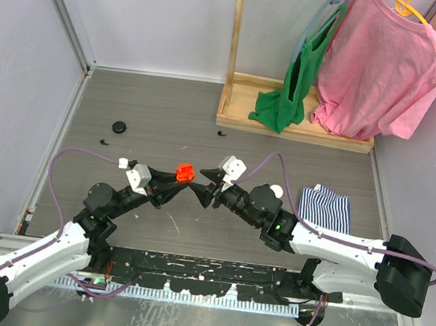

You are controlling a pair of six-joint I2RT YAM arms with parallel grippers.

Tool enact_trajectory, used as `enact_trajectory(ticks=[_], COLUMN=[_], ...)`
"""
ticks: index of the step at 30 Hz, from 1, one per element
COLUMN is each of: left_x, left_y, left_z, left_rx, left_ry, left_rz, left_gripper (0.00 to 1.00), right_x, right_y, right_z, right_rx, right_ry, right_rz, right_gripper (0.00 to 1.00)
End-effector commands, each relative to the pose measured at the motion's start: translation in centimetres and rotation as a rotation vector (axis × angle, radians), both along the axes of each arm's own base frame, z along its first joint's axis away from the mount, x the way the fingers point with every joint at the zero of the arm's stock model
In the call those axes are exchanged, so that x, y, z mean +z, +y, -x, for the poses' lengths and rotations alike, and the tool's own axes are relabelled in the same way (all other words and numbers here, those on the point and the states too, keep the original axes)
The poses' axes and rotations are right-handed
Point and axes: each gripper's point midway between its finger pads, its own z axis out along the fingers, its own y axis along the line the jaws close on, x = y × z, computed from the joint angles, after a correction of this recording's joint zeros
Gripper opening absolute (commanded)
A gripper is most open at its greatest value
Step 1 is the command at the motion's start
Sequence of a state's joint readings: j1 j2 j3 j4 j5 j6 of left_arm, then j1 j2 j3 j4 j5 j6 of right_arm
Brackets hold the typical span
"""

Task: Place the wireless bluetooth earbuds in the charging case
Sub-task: Place the earbud in the charging case.

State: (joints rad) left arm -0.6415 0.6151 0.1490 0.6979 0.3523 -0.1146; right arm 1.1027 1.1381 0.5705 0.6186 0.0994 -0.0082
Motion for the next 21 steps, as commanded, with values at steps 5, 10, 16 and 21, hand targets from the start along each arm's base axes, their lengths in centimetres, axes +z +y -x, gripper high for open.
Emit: enact_trajectory(ticks=[5,10,16,21], left_x=[2.0,2.0,1.9,1.9], left_y=[0.1,0.1,0.0,0.0], left_z=[0.2,0.2,0.2,0.2], left_rx=[-0.001,-0.006,-0.007,-0.009], left_ry=[-0.068,-0.069,-0.067,-0.068], left_rz=[0.034,0.034,0.032,0.030], left_gripper=[0.07,0.07,0.06,0.07], right_x=[5.2,4.9,4.6,4.3], right_y=[0.5,-0.1,-0.5,-0.7], right_z=[-0.1,-0.5,-0.8,-0.8], right_rx=[-0.004,-0.041,-0.062,-0.069], right_ry=[-0.040,-0.039,-0.041,-0.039], right_rz=[-0.159,-0.155,-0.143,-0.134], right_gripper=[0.54,0.52,0.48,0.46])
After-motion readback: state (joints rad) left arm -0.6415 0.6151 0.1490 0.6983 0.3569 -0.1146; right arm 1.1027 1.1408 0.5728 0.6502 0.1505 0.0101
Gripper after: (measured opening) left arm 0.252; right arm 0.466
